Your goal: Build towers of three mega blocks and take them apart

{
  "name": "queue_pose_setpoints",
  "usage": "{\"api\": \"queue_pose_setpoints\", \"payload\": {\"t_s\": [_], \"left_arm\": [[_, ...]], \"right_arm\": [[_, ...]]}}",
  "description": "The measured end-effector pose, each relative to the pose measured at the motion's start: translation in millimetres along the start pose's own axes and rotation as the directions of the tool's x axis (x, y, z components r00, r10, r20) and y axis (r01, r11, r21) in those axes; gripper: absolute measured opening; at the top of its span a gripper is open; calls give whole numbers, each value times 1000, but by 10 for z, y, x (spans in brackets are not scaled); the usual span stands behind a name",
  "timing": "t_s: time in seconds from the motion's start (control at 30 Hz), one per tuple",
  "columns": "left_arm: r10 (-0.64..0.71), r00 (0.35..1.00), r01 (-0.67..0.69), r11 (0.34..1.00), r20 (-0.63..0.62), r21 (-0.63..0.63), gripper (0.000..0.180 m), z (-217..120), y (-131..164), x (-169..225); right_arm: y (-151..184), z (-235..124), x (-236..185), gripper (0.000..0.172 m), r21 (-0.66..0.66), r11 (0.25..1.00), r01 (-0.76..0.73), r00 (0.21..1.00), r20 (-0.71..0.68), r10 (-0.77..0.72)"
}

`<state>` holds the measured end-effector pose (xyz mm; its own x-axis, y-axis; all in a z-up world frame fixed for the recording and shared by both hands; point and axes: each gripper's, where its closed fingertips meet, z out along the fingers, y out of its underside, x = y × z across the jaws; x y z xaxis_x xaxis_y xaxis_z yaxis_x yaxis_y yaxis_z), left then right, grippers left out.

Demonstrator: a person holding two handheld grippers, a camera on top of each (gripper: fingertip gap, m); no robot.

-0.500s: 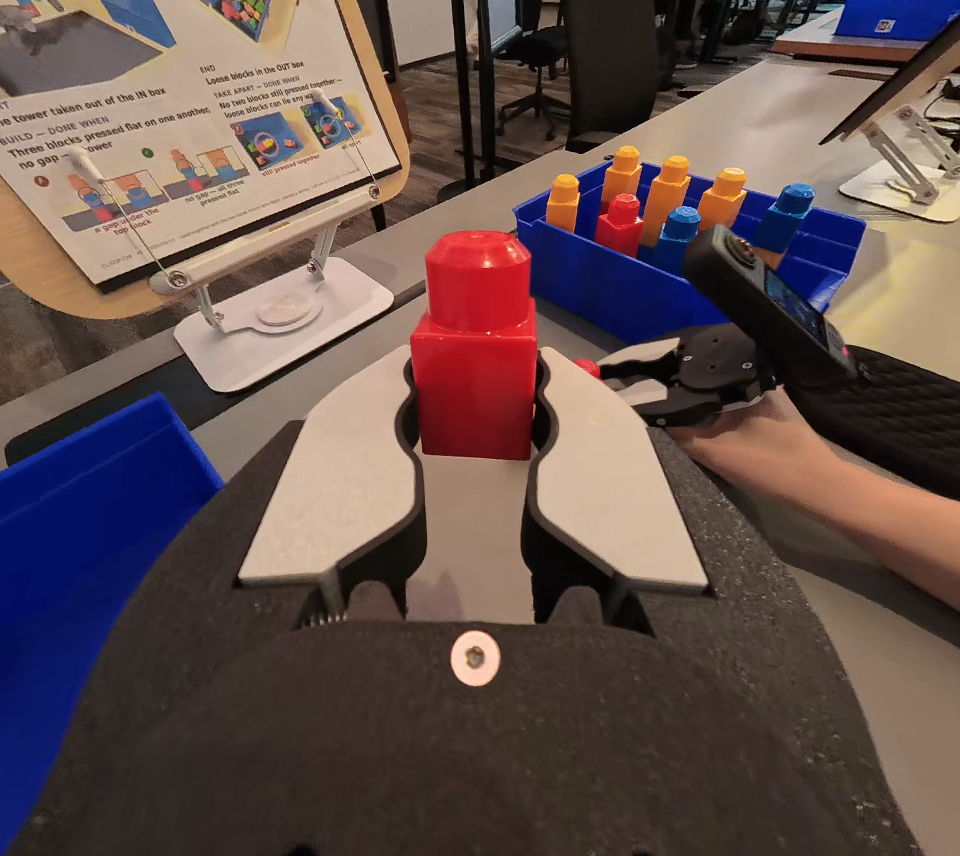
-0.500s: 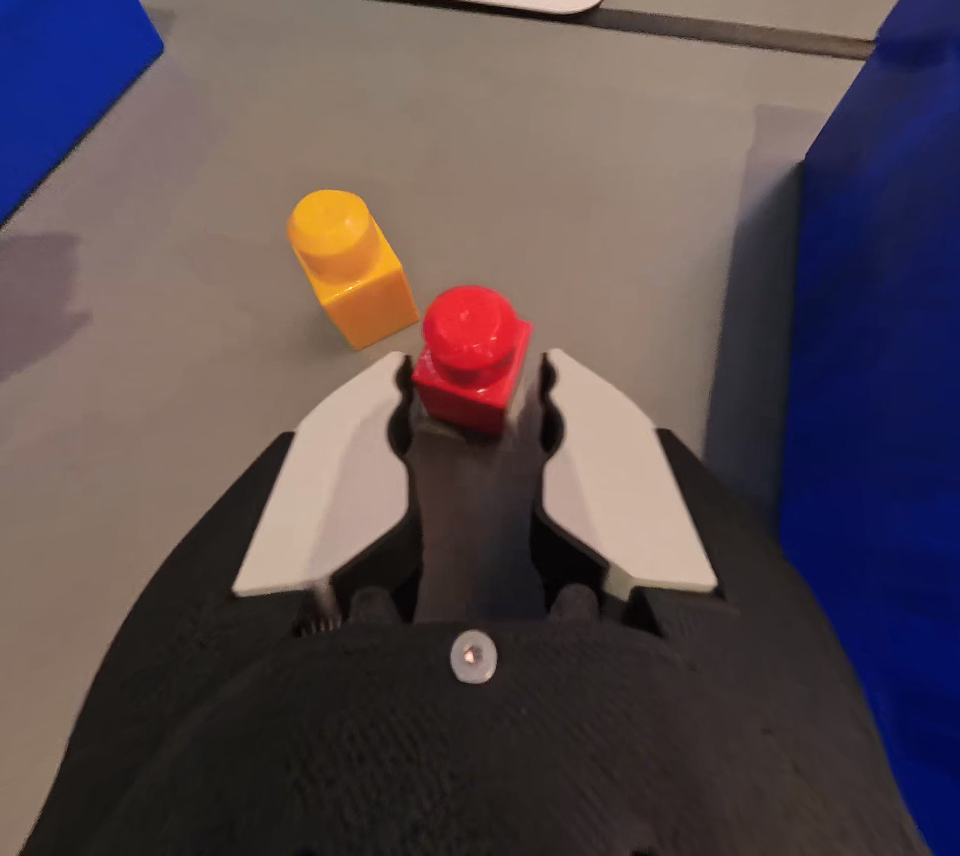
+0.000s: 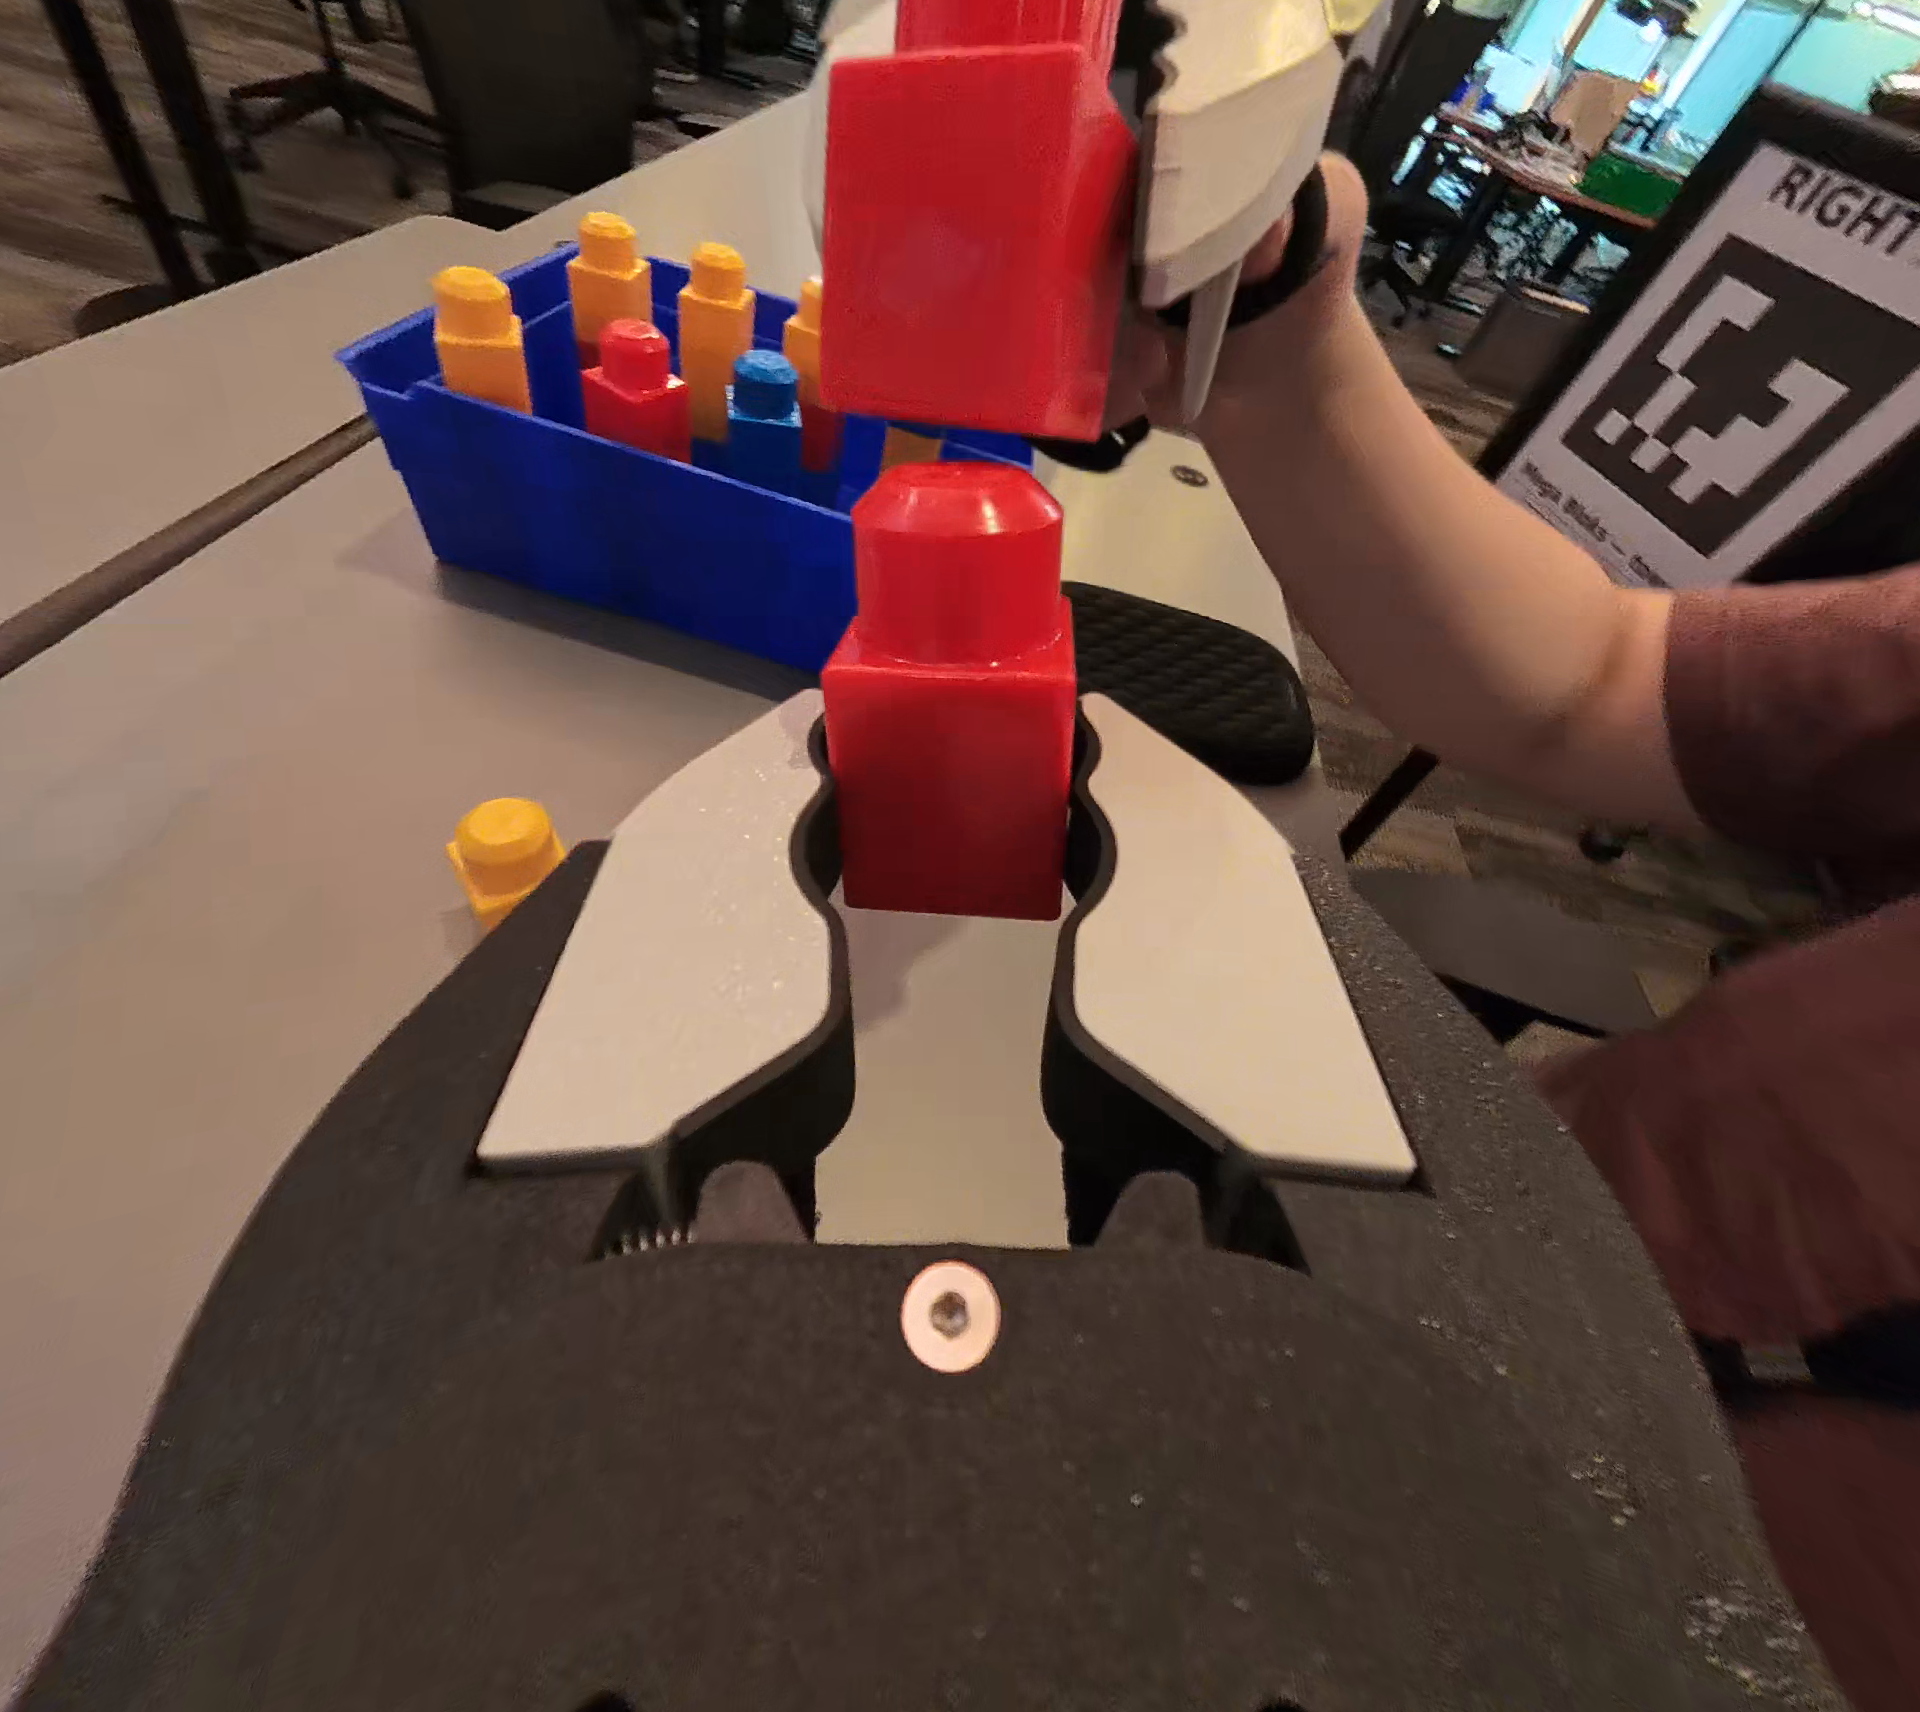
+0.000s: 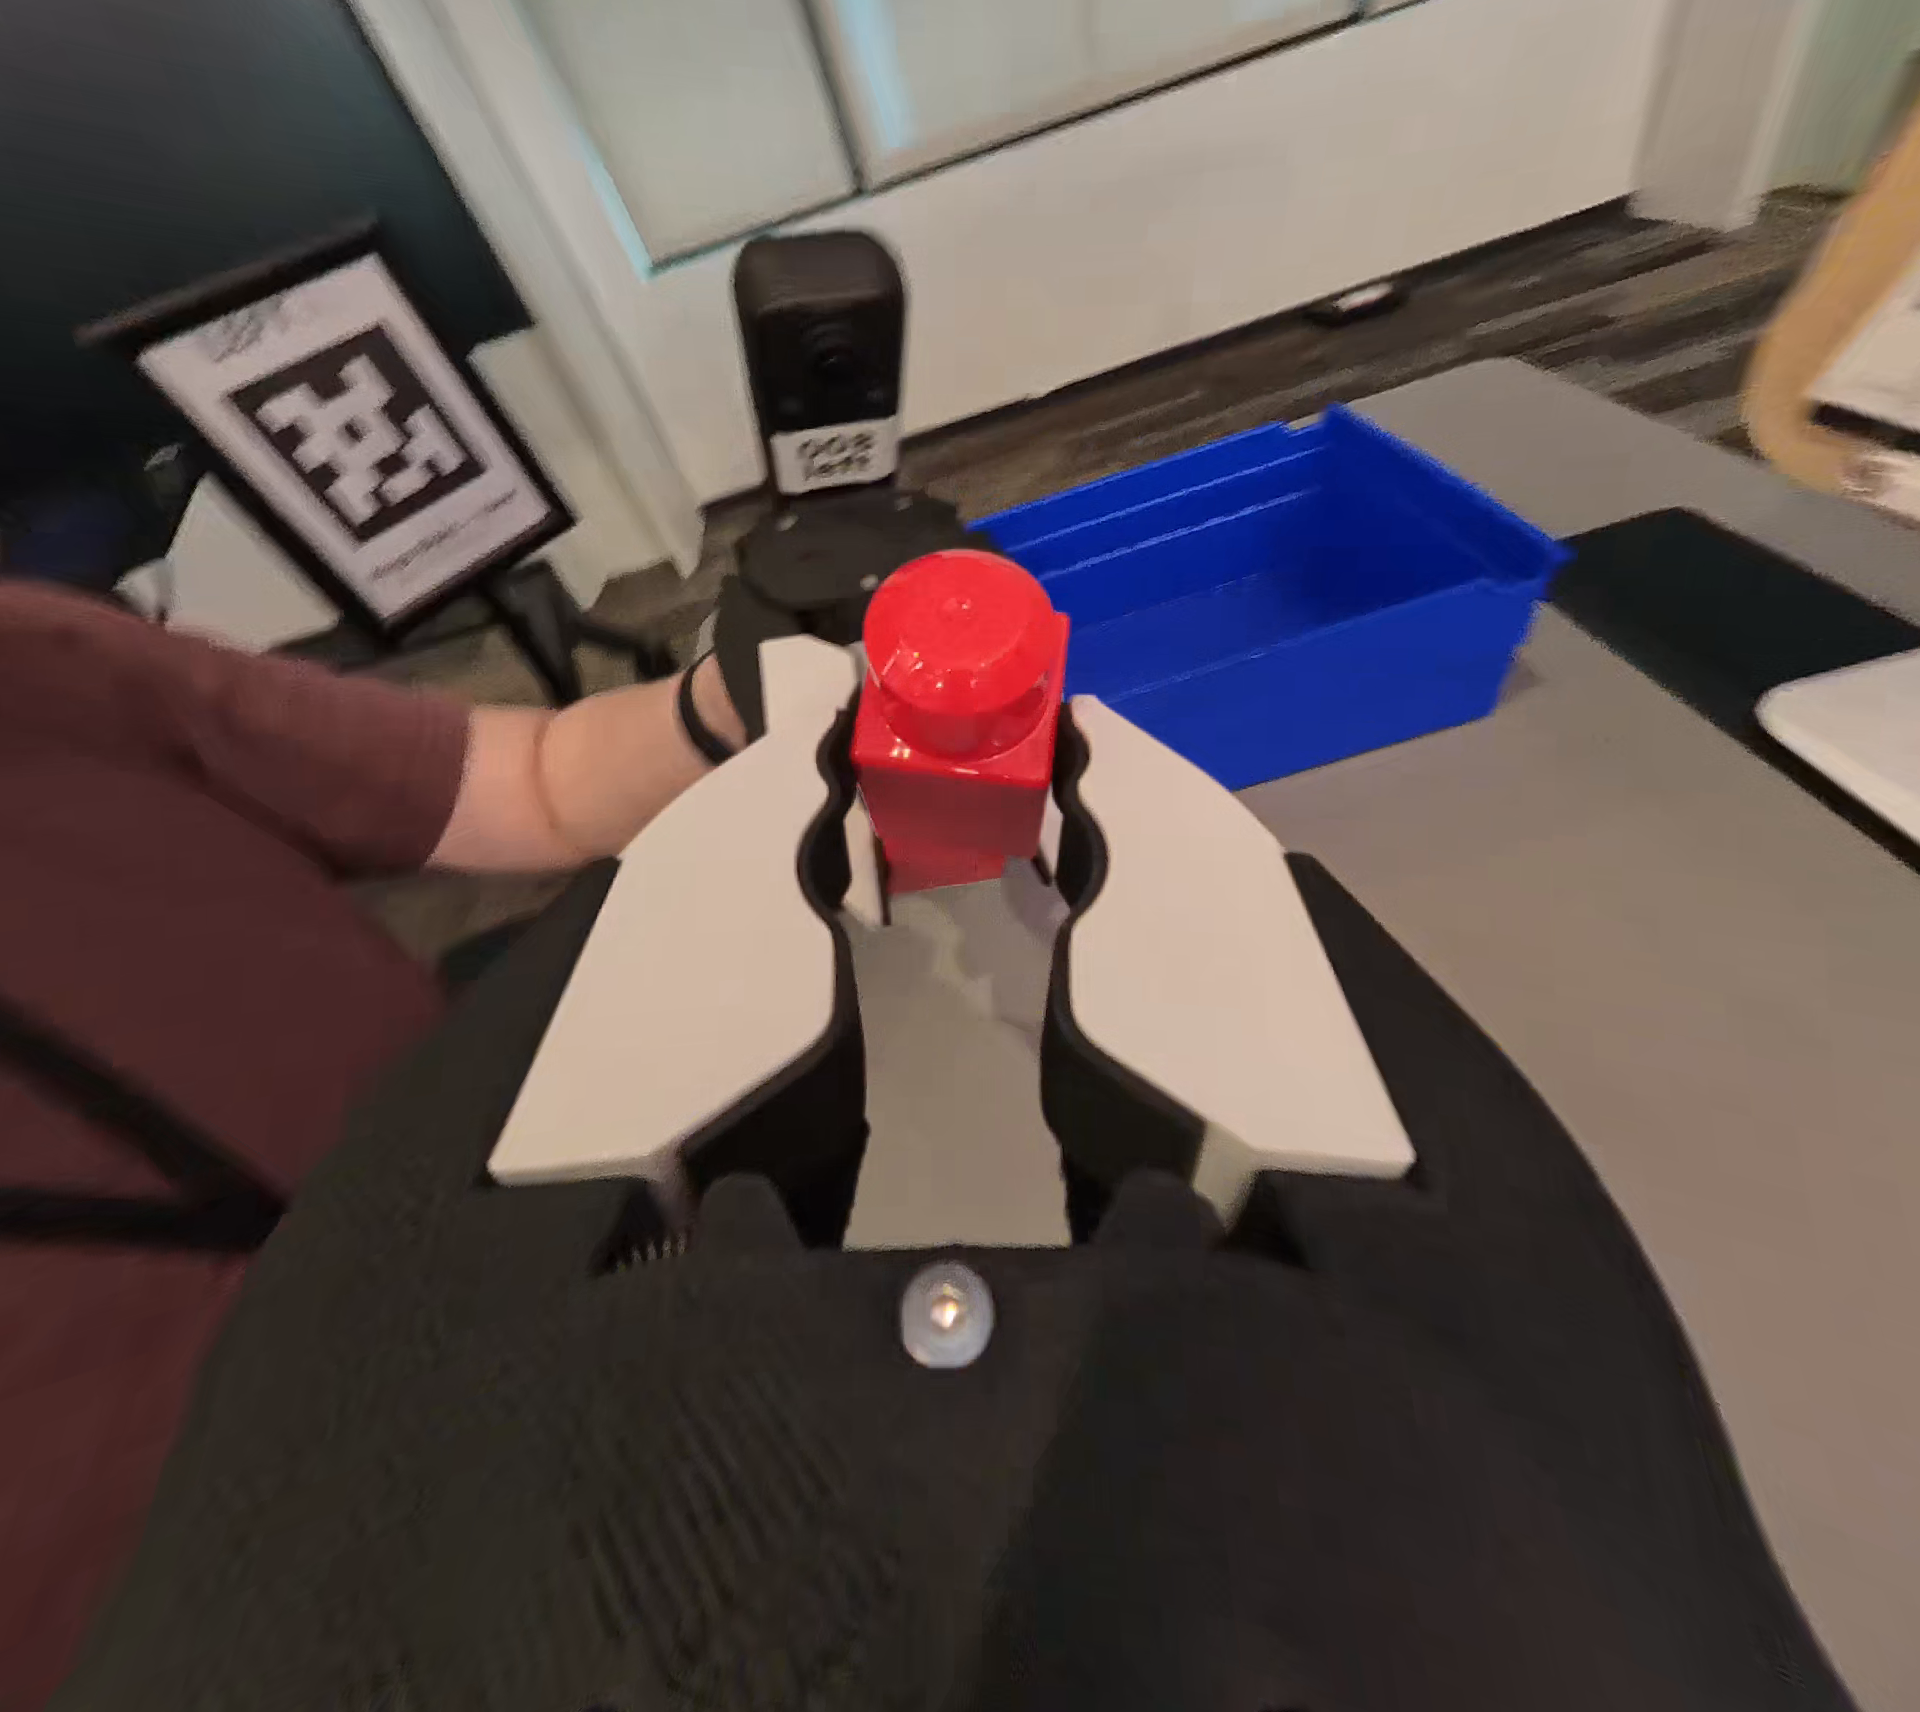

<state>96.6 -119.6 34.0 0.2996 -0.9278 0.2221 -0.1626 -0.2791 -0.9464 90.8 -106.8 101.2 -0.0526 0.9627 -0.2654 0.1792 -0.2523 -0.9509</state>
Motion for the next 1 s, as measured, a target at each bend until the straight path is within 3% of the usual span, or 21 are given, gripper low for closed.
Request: {"api": "queue_pose_setpoints", "payload": {"t_s": [0.2, 0.3, 0.37, 0.7, 1.0], "left_arm": [[22, 996, -31, 994, -82, -101, 40, 2, 47, 185], [-82, 973, 72, 996, -215, -57, 40, -53, -46, 344], [-92, 974, 79, 995, -209, -68, 39, -55, -31, 323], [-110, 975, 114, 993, -195, 8, 39, -54, -189, 302], [-94, 979, 83, 994, -182, -67, 39, -15, -87, 307]], "right_arm": [[107, 211, -212, 36, -200, 979, 33, 988, 153, -3], [64, 203, -291, 36, -203, 978, 56, 981, 194, -16], [79, 216, -273, 37, -222, 973, 65, 986, 166, -28], [-14, 180, -228, 36, 24, 994, -108, 980, 170, 103], [140, 148, -249, 37, -133, 990, -57, 988, 134, 75]]}}
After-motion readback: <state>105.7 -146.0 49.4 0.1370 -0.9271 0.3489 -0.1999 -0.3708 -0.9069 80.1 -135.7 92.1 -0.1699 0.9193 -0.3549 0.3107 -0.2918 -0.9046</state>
